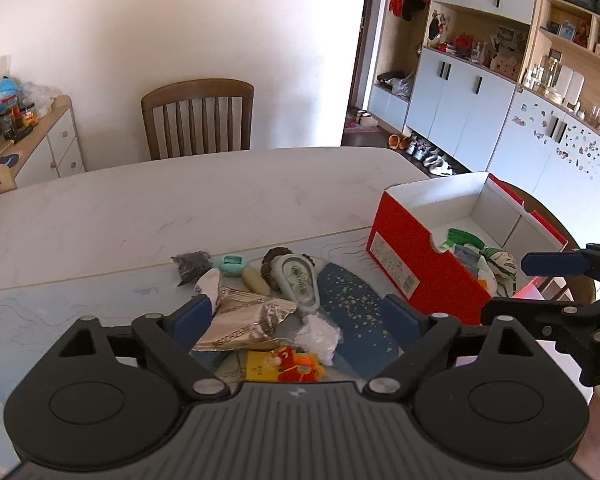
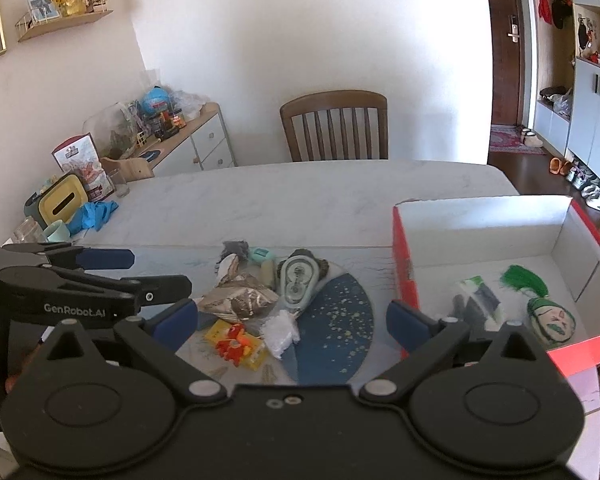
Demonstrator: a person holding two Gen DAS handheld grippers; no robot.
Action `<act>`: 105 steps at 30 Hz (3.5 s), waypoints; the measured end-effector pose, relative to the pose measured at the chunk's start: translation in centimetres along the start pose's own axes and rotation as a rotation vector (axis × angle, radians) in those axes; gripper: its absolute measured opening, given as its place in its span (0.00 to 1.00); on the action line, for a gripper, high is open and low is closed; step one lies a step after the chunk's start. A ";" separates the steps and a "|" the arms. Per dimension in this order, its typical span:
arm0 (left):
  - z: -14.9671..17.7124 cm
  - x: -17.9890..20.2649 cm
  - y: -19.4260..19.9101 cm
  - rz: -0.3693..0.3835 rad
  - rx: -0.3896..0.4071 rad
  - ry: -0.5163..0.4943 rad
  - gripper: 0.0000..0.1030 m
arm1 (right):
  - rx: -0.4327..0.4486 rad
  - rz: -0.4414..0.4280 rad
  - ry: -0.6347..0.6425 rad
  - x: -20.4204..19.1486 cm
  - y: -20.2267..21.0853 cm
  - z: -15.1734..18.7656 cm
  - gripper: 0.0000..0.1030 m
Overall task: Organize objects
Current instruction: 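Move both grippers back over the remaining items on the table, then grasp the red horse toy with the left gripper while the right grasps the bubble-wrap bag, then carry the horse toy and bubble-wrap bag with both grippers into the red box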
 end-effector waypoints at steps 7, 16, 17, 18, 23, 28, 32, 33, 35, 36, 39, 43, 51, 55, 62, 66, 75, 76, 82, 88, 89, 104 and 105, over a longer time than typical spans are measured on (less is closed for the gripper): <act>1.1 -2.3 0.6 0.029 0.039 0.008 1.00 | -0.024 0.012 0.016 -1.4 -1.3 1.0 0.97; 4.3 -4.6 -0.5 0.023 0.009 -0.034 1.00 | -0.065 0.049 0.034 -2.0 -3.6 2.2 0.97; 4.5 -4.7 -0.6 0.023 0.007 -0.041 1.00 | -0.071 0.054 0.036 -2.1 -3.9 2.4 0.97; 4.7 -4.8 -0.8 0.025 0.006 -0.044 1.00 | -0.075 0.057 0.040 -2.1 -4.1 2.4 0.97; 5.7 -5.2 -2.2 0.048 -0.019 -0.036 1.00 | -0.097 0.066 0.055 -2.3 -5.5 2.7 0.97; 6.8 -4.7 -3.9 0.058 -0.054 -0.061 1.00 | -0.129 0.074 0.050 -2.0 -7.2 2.8 0.97; 7.6 -3.9 -5.2 0.075 -0.084 -0.076 1.00 | -0.156 0.071 0.063 -2.0 -8.7 3.1 0.96; 7.7 -3.6 -5.6 0.079 -0.094 -0.082 1.00 | -0.165 0.072 0.066 -2.0 -9.1 3.2 0.96; 7.9 -2.9 -6.3 0.084 -0.103 -0.104 1.00 | -0.186 0.076 0.071 -1.9 -10.0 3.6 0.95; 7.9 -2.5 -6.5 0.084 -0.101 -0.122 1.00 | -0.199 0.077 0.071 -1.9 -10.5 3.7 0.95; 7.7 -1.2 -7.1 0.091 -0.090 -0.177 1.00 | -0.224 0.071 0.072 -1.8 -11.6 4.0 0.94; 7.9 -0.2 -7.9 0.087 -0.088 -0.218 1.00 | -0.247 0.055 0.089 -2.2 -12.9 4.4 0.91; 7.9 -0.2 -9.2 0.063 -0.091 -0.224 0.99 | -0.294 0.036 0.128 -3.1 -15.1 4.6 0.81; 7.8 0.0 -9.6 0.048 -0.091 -0.243 0.96 | -0.307 0.024 0.132 -3.5 -15.7 4.6 0.75; 8.1 0.8 -10.4 0.075 -0.116 -0.276 0.75 | -0.323 0.002 0.107 -3.7 -16.4 4.5 0.71; 8.2 0.4 -10.5 0.065 -0.124 -0.266 0.66 | -0.328 -0.020 0.095 -3.9 -16.5 4.4 0.65; 7.7 -0.1 -10.1 0.063 -0.114 -0.231 0.44 | -0.349 -0.053 0.076 -4.3 -16.6 4.7 0.45; 7.7 -0.1 -10.1 0.064 -0.115 -0.228 0.44 | -0.350 -0.052 0.074 -4.4 -16.6 4.7 0.42; 7.4 -0.1 -9.9 0.062 -0.111 -0.231 0.40 | -0.334 -0.031 0.044 -3.8 -15.9 4.3 0.30; 7.3 0.2 -9.3 0.064 -0.118 -0.228 0.39 | -0.308 -0.028 0.003 -2.7 -13.8 3.8 0.28; 7.1 0.2 -9.1 0.064 -0.115 -0.228 0.39 | -0.307 -0.029 -0.002 -2.6 -13.5 3.7 0.28; 3.7 2.7 -5.1 0.085 -0.081 -0.214 0.39 | -0.223 -0.024 -0.019 0.0 -6.2 1.8 0.28; 3.3 3.1 -4.8 0.088 -0.080 -0.216 0.39 | -0.219 -0.023 -0.023 0.3 -5.7 1.7 0.28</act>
Point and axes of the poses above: each gripper's, at about its wrist camera, not at the fingertips, and y roughly against the way its jaws point, x to its right, z to its underside, the point moved 9 cm from there along -y, roughly the way its jaws point, and after that the axes turned 11 degrees about z, right-handed, at the moved point
